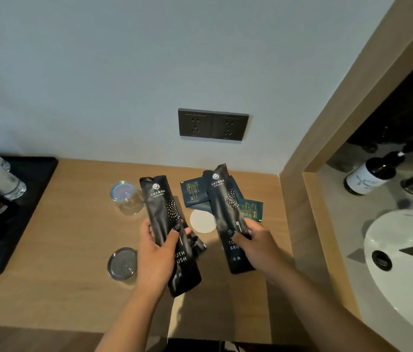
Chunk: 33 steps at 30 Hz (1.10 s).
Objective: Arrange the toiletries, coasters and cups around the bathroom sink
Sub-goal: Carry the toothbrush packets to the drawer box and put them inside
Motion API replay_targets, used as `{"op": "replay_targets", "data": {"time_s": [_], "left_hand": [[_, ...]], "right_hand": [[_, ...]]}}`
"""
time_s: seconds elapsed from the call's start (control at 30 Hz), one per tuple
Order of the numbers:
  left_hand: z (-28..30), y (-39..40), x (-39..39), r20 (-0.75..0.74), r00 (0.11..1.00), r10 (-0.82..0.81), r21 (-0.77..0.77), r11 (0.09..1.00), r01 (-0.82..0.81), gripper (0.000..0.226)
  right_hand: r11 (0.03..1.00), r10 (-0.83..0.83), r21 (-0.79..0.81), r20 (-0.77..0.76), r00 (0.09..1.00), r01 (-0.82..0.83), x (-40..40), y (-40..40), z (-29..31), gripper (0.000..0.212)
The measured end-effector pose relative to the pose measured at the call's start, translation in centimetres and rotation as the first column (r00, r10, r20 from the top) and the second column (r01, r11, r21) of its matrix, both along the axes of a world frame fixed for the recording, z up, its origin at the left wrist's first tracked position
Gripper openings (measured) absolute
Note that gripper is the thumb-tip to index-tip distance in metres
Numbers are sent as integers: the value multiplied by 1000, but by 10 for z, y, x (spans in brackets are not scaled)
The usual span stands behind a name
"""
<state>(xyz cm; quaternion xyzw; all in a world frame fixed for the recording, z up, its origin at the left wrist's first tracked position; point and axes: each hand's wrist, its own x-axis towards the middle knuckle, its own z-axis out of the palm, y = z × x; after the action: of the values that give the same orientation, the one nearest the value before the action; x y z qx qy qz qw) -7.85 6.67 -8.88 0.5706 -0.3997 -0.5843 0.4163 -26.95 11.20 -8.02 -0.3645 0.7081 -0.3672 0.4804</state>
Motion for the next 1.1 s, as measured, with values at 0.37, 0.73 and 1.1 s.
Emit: {"op": "replay_targets", "data": {"time_s": [0.37,0.73,1.1], "left_hand": [[34,23,-32,53,997,-48,-223,973,59,38],[62,69,-47,-55,995,-79,-181,981,68,12],[79,134,-48,-53,996,-68,-263,963,52,9]], "right_hand": [[987,76,-157,302,950,-30,26,21,43,28],[973,138,-210,177,975,-99,18,65,57,21],[962,197,-208,64,978,-179,15,133,74,14]]}}
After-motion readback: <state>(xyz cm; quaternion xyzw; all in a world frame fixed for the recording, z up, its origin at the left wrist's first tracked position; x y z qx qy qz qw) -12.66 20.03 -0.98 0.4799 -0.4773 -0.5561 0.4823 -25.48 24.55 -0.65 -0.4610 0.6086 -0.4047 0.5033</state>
